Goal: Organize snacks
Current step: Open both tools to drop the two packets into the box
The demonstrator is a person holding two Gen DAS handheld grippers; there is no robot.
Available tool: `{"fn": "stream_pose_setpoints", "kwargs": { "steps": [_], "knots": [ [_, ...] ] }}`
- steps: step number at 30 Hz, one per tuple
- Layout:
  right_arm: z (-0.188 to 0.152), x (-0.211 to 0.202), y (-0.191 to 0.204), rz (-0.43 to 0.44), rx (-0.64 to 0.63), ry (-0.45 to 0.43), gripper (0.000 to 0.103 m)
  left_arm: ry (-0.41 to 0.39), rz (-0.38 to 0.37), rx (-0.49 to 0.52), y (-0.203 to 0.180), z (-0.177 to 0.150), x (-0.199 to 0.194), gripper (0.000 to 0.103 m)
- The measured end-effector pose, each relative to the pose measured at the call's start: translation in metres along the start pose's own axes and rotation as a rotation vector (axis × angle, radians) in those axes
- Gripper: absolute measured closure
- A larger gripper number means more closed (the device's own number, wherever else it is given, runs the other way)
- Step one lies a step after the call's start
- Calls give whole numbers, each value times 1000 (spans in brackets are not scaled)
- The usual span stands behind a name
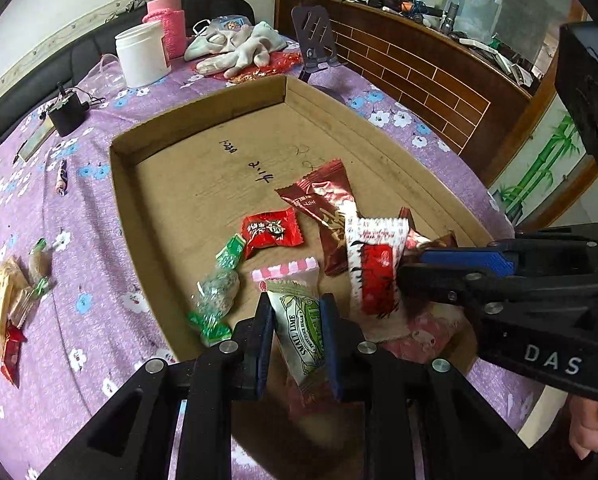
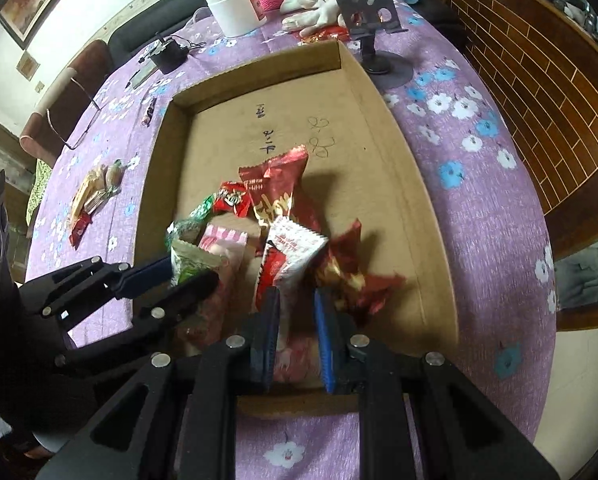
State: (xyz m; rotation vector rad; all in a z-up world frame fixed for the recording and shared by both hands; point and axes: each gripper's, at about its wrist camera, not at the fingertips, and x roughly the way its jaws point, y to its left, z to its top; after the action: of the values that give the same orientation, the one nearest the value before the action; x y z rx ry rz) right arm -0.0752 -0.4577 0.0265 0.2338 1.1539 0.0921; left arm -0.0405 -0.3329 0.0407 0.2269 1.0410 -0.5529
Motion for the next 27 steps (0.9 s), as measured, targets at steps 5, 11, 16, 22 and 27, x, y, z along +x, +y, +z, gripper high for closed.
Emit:
{"fn": "stream_pose_setpoints", "kwargs": {
  "steps": [5,11,16,22,27],
  "knots": [
    [5,-5,0,-1,2,-19,86,-18,12,-2,2,1,-5,77],
    [6,-13,-6,-10,48,-42,84,-55,15,-33,13,0,-19,55],
    [7,-22,-3,-6,77,-66,78,-97,-6,-59,25,-1,-35,45],
    [8,-26,16,-5,69,-80,77,-134,5,-84,48,-8,-56,42],
    [9,-23,43,4,32,-75,77,-143,26,-133,76,-20,-67,42]
  ]
}}
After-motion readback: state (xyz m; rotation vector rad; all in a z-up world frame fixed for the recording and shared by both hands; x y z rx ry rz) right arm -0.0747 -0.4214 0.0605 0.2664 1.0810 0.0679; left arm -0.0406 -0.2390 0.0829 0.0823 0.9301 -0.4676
